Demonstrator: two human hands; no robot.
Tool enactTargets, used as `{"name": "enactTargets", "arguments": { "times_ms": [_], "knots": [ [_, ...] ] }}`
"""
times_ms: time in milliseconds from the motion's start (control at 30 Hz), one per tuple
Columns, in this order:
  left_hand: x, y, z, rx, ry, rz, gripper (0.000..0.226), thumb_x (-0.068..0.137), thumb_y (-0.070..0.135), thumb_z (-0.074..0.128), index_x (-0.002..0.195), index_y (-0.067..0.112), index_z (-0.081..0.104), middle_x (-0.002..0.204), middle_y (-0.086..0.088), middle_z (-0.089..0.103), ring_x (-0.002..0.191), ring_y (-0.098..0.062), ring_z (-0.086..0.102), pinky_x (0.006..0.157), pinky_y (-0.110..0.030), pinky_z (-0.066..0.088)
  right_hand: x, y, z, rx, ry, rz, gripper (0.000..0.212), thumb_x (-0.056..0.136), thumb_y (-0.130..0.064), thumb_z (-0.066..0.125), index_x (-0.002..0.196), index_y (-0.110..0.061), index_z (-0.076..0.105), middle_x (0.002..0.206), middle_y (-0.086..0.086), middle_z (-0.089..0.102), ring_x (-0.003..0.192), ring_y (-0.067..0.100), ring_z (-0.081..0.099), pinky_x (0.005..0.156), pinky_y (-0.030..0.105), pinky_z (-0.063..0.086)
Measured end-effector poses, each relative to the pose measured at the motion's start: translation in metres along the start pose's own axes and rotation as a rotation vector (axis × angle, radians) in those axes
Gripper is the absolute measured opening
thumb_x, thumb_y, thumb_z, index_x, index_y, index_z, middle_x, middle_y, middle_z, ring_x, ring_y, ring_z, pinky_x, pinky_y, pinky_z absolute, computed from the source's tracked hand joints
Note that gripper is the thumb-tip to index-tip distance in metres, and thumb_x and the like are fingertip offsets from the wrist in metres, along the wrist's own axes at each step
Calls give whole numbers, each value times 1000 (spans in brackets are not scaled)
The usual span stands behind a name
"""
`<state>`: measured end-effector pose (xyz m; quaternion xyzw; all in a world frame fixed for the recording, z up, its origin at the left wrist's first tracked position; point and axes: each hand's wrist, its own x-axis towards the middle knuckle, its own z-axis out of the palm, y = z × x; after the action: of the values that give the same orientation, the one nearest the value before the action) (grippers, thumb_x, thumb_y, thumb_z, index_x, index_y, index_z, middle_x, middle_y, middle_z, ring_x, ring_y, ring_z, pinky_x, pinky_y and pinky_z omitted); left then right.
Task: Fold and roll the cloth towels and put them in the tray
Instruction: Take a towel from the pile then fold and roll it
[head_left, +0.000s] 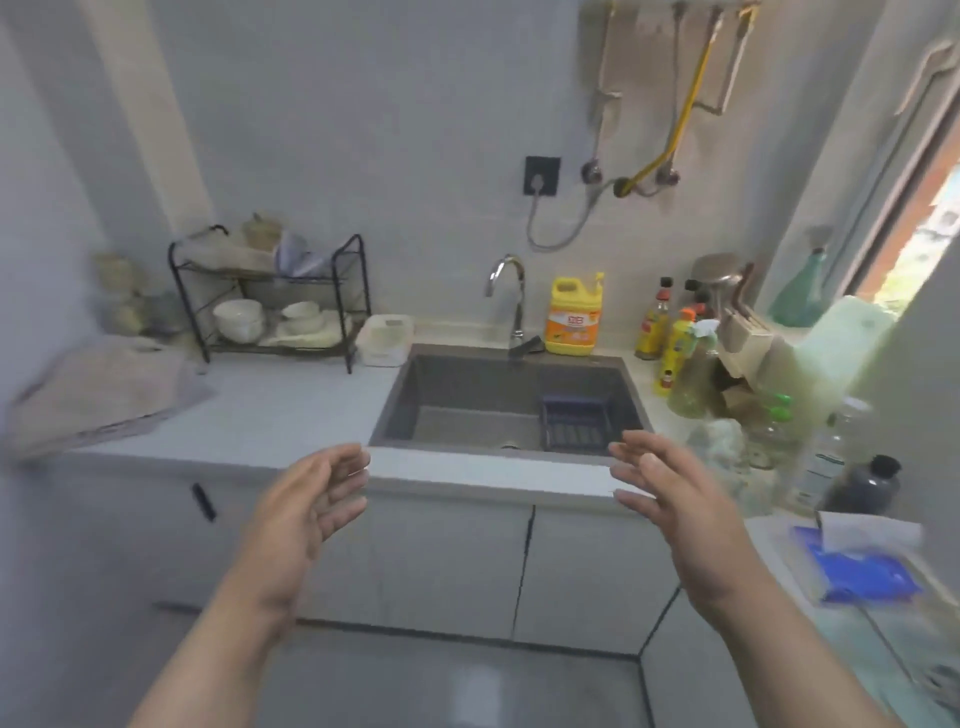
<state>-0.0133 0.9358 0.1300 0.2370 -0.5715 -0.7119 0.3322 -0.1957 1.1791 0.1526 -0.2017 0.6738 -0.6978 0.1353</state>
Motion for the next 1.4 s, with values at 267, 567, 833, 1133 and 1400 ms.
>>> {"name": "enactTargets", "arguments": {
  "times_ms": [267,567,833,1133,1400],
  "knots": [
    [42,39,-208,29,268,31,37,76,32,47,103,14,65,107,-5,69,100,-14,67,87,-34,54,39,18,255,-65,-320,74,25,88,-22,59,112,-24,63,112,-4,67,109,15,62,95,38,51],
    [111,73,-320,16,400,81,30,77,26,59,103,13,66,106,-4,71,106,-19,65,90,-38,52,82,10,426,-119,-540,96,25,96,-18,52,117,-29,60,115,-9,65,106,6,61,94,29,49],
    [201,62,-359,65,476,75,33,84,34,51,105,14,67,111,-4,70,108,-18,64,94,-41,49,166,28,506,-110,-632,99,24,95,-17,53,114,-30,60,111,-11,65,103,9,62,72,11,49],
    [334,59,-397,95,558,23,37,80,36,60,106,11,67,113,-5,68,110,-20,62,86,-32,51,292,56,574,-65,-651,136,25,94,-14,54,115,-26,63,111,-9,67,104,11,63,83,23,50],
    [403,62,-453,101,644,-40,41,69,41,61,99,15,68,111,-4,68,107,-18,61,88,-36,49,346,76,667,-89,-723,187,31,93,-16,58,123,-23,59,114,-8,66,104,7,62,92,32,51]
  ]
}}
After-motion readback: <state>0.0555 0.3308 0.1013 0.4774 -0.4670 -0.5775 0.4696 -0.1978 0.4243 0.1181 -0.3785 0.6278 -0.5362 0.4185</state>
